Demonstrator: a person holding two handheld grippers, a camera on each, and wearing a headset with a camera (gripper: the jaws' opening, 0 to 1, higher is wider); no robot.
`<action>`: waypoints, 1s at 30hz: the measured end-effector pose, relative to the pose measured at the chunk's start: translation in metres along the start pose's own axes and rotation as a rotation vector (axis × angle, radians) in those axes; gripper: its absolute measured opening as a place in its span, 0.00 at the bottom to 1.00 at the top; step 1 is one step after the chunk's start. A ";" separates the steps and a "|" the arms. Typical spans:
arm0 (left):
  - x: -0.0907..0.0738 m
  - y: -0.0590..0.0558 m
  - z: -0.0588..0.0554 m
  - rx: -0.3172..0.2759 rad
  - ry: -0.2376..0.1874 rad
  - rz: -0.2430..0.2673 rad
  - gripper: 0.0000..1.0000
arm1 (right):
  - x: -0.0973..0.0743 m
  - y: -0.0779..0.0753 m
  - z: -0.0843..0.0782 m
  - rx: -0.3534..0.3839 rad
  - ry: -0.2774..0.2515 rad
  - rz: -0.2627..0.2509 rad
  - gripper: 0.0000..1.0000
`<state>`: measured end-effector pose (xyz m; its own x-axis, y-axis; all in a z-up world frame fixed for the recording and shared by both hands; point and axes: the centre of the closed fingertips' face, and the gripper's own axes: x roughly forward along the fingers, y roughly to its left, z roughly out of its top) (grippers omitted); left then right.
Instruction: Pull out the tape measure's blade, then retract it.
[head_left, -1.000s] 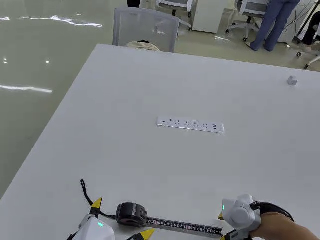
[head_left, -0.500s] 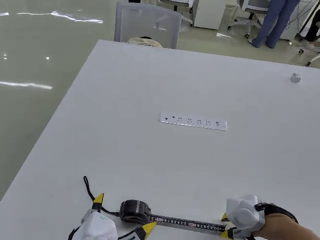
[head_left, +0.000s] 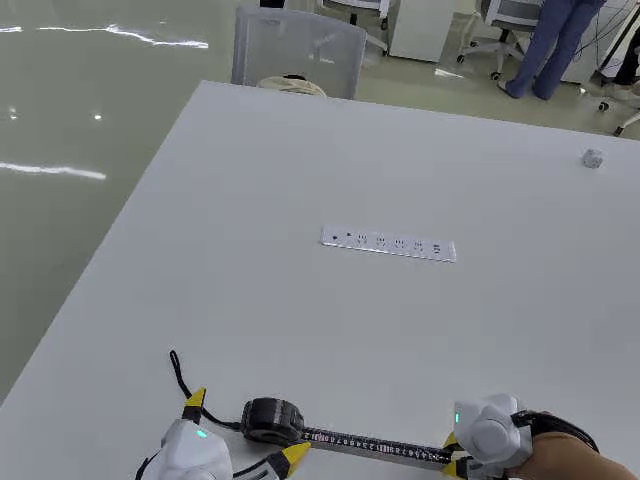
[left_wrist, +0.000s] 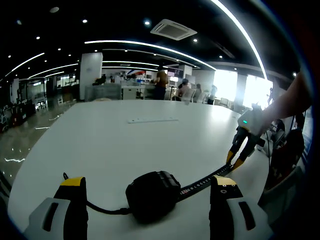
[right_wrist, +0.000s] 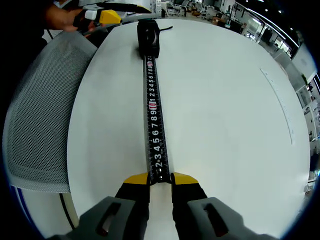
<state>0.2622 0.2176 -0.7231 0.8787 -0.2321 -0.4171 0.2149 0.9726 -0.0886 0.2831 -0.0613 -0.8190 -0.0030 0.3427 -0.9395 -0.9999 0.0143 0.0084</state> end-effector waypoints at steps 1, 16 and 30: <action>0.001 0.000 0.000 0.003 0.001 -0.001 1.00 | 0.000 0.000 0.000 0.015 -0.002 -0.002 0.17; 0.024 0.007 -0.021 -0.149 0.069 0.087 0.95 | 0.005 -0.002 0.001 -0.016 0.208 0.034 0.16; 0.034 0.004 -0.033 -0.136 0.123 0.113 0.88 | 0.003 -0.004 -0.001 0.028 0.142 0.033 0.16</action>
<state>0.2791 0.2135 -0.7673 0.8336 -0.1267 -0.5376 0.0514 0.9869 -0.1529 0.2867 -0.0615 -0.8227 -0.0398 0.2067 -0.9776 -0.9984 0.0322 0.0474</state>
